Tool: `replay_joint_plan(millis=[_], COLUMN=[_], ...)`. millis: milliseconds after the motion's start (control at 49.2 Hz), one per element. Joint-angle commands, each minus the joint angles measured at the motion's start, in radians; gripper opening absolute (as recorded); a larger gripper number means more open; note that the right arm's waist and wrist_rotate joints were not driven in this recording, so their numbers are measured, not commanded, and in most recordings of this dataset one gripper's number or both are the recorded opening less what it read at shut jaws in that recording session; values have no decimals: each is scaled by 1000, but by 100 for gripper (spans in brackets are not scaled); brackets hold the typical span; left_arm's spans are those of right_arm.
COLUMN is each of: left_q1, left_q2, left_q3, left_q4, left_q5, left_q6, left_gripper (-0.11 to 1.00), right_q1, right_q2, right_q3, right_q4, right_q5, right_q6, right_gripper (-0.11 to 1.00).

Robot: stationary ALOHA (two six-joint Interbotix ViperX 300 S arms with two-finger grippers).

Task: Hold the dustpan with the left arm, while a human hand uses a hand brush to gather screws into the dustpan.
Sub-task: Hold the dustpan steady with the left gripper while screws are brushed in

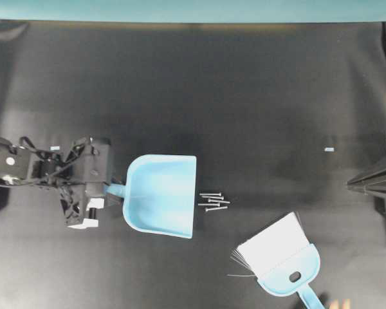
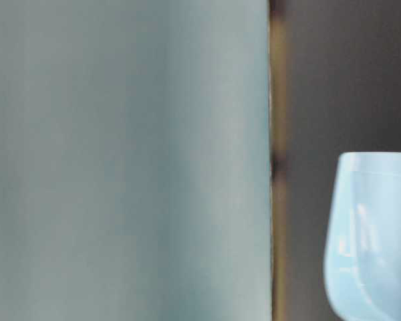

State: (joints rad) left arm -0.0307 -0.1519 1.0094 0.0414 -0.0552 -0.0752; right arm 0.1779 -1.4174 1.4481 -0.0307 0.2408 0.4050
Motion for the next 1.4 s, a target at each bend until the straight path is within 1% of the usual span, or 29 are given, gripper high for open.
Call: replay_joint_plan(millis=[0,81,142,386,569,732,1199,1382], left_q1=[3,8,12,20,28,31,46,64], left_q2=[-31,-35,-37,-31,14,51,97,110], left_q3=[-9,-9,-8,-8,-12,-26,-98,-87], left_q4=[3,3,3,3,3,5,3,3], left_q5=[35,87,104,100,97,100,160,179], left_q6=[0,0,-2,17,35,29,35,35], left_gripper=[30,30,30,30,30,30,30,30], right_q1=[0,0,0,0,0,0,0,0], right_q2=[5,5,5,5,5,5,5,3], right_q3=[-5,-5,-5,-5,-5,-5,-5,-5], right_q4=[-2,-2,-2,-3,-2,-2,-2,-2], right_q5=[-6,-6,-6,-6,-6,-6,-6,-6], right_q6=[0,0,0,-2,0,0,-2,-2], right_gripper=[0,0,0,0,0,0,0,0])
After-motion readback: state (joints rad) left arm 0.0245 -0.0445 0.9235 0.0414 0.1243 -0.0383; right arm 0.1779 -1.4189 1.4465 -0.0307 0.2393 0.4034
